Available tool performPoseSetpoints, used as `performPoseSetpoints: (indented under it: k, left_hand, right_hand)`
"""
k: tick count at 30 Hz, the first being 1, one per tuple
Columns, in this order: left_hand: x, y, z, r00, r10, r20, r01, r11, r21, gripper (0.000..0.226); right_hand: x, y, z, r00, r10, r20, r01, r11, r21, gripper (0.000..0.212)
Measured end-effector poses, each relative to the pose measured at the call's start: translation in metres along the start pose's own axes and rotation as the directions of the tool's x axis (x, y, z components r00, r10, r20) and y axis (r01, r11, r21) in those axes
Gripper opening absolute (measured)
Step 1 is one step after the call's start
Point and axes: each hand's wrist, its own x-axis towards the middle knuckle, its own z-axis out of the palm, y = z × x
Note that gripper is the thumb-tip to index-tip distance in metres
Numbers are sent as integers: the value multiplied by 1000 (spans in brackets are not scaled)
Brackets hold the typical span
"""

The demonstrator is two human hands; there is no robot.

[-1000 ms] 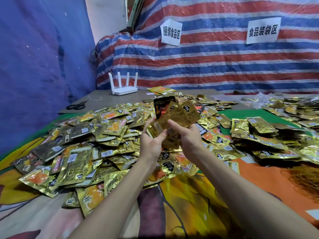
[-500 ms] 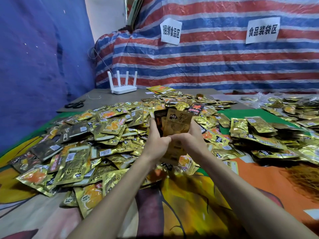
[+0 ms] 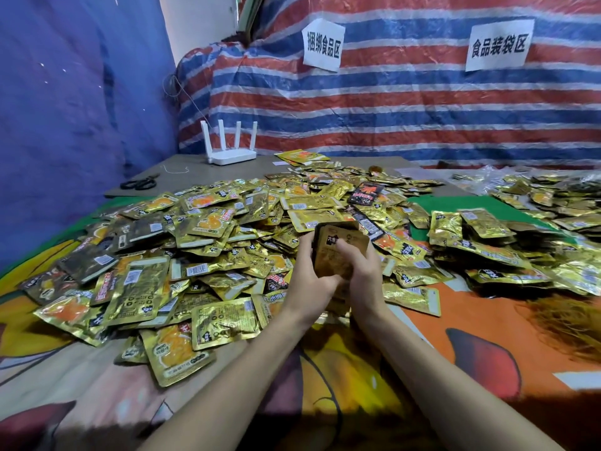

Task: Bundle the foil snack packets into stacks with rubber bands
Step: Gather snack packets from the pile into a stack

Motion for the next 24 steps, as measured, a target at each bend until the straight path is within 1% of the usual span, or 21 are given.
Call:
performPoseSetpoints:
  k: [2, 3, 6, 8, 11, 15, 17, 19, 21, 24]
  left_hand:
    - [-4, -3, 0, 1000, 11, 0, -11, 1000, 0, 67]
    - [-5, -5, 0, 1000, 10, 8, -10, 1000, 4, 67]
    - [-4, -10, 0, 998, 12, 56, -14, 999, 35, 55]
    - [-3, -9, -1, 998, 34, 51, -39, 995, 92, 55]
    - [-1, -11, -1, 995, 65, 73, -70, 996, 60, 64]
    - [6, -13, -5, 992, 15, 128, -22, 998, 53, 55]
    - [9, -13, -10, 989, 29, 147, -40, 997, 73, 53]
    - [11, -13, -14, 984, 51, 170, -66, 994, 85, 54]
    - [14, -13, -17, 982, 52, 182, -70, 993, 92, 53]
    - [13, -13, -19, 978, 40, 205, -66, 990, 125, 53]
  right_hand:
    - [-2, 2, 0, 1000, -13, -19, 14, 1000, 13, 45]
    - [-4, 2, 0, 999, -12, -37, 12, 1000, 17, 49]
    - [-5, -2, 1, 996, 22, -86, -18, 999, 42, 65]
    - [-3, -7, 0, 995, 27, -96, -23, 999, 39, 68]
    - [0, -11, 2, 992, 54, -117, -56, 998, -14, 57]
    - [3, -14, 6, 980, 129, -153, -139, 989, -56, 39]
    - [3, -17, 4, 984, 118, -134, -128, 990, -65, 33]
    - [2, -19, 2, 992, 94, -90, -101, 992, -78, 32]
    - [1, -19, 3, 993, 103, -65, -107, 992, -63, 33]
    - [-1, -20, 3, 992, 120, -41, -122, 990, -77, 39]
